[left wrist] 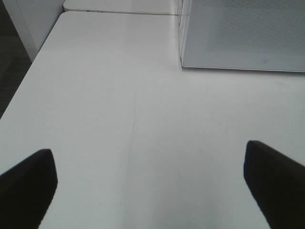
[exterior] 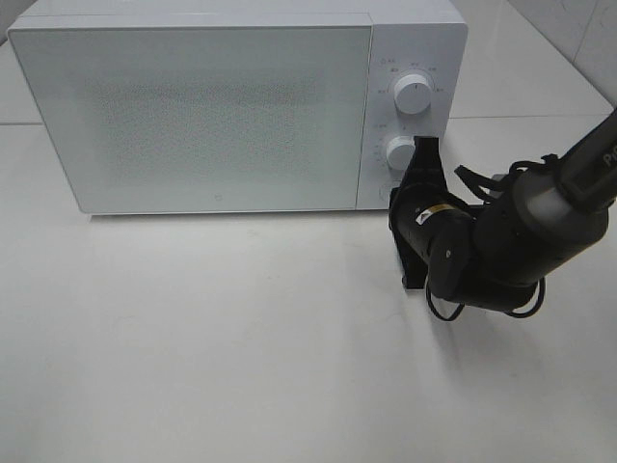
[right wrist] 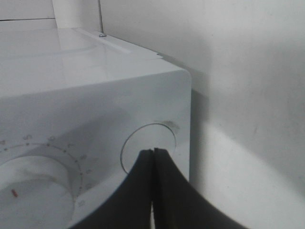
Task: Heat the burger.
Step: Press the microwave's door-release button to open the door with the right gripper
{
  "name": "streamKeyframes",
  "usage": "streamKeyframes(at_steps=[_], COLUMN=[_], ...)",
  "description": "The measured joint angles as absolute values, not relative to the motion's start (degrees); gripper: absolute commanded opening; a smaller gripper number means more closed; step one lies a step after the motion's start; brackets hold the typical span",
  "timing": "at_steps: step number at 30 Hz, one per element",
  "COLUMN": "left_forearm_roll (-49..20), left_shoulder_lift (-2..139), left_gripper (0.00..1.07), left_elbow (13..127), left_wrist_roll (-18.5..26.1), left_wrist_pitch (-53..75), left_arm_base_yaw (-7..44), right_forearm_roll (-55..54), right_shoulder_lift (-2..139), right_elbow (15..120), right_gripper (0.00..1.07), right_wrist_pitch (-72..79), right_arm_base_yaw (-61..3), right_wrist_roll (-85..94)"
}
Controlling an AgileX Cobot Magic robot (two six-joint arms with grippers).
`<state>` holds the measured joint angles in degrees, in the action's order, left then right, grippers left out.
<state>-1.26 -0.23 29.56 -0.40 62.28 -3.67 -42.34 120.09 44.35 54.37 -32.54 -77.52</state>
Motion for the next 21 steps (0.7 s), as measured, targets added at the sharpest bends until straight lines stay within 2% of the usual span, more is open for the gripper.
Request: streamKeyframes(at_steps=[21], left_forearm_roll=[-1.2], left_shoulder_lift=[-0.2], left_gripper=[1.00], left_elbow=[29.6], left_wrist_roll=[-0.4], left_wrist_pitch=[62.3], left_arm_base_yaw=[-3.7], right_forearm_roll=[-43.3], right_shoulder_lift=[123.6], right_elbow=[48.9], right_gripper=[0.00], right_wrist_pitch=[53.0], right_arm_base_yaw=[-31.5], right_wrist_roll=[-77.2])
